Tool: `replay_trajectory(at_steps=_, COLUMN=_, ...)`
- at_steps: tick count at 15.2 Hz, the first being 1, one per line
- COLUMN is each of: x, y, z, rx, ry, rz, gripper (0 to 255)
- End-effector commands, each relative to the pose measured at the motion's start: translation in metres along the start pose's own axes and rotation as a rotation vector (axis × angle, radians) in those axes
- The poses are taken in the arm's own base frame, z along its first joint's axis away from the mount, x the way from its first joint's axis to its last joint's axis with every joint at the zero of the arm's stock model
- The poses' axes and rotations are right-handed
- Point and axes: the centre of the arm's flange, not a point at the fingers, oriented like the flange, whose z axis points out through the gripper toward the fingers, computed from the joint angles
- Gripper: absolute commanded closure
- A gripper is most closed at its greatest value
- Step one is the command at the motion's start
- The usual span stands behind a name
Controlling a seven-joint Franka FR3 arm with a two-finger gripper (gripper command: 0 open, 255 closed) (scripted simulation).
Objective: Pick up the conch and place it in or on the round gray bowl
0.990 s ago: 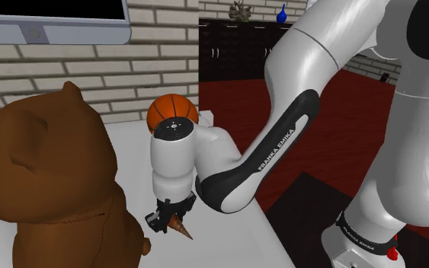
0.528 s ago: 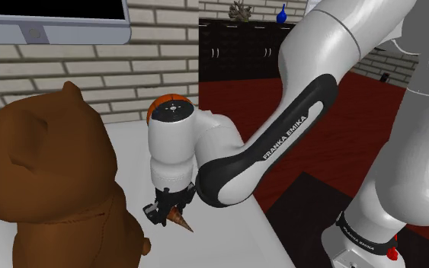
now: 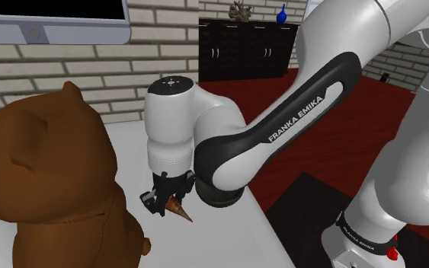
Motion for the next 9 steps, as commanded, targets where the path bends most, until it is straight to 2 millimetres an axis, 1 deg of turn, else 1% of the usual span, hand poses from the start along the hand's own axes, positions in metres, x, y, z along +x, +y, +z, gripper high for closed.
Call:
replay_trajectory(at_steps=1, x=0.001, y=-0.001, z=-0.010, rx=0.000, ry=0.000, rz=0.000, gripper=255)
replay_trajectory(at_steps=8, x=0.005, y=-0.002, z=-0.047, rx=0.000, ry=0.000, rz=0.000, gripper=255)
replay_trajectory(at_steps=9, x=0.005, y=-0.002, z=-0.049, rx=0.000, ry=0.000, rz=0.000, gripper=255)
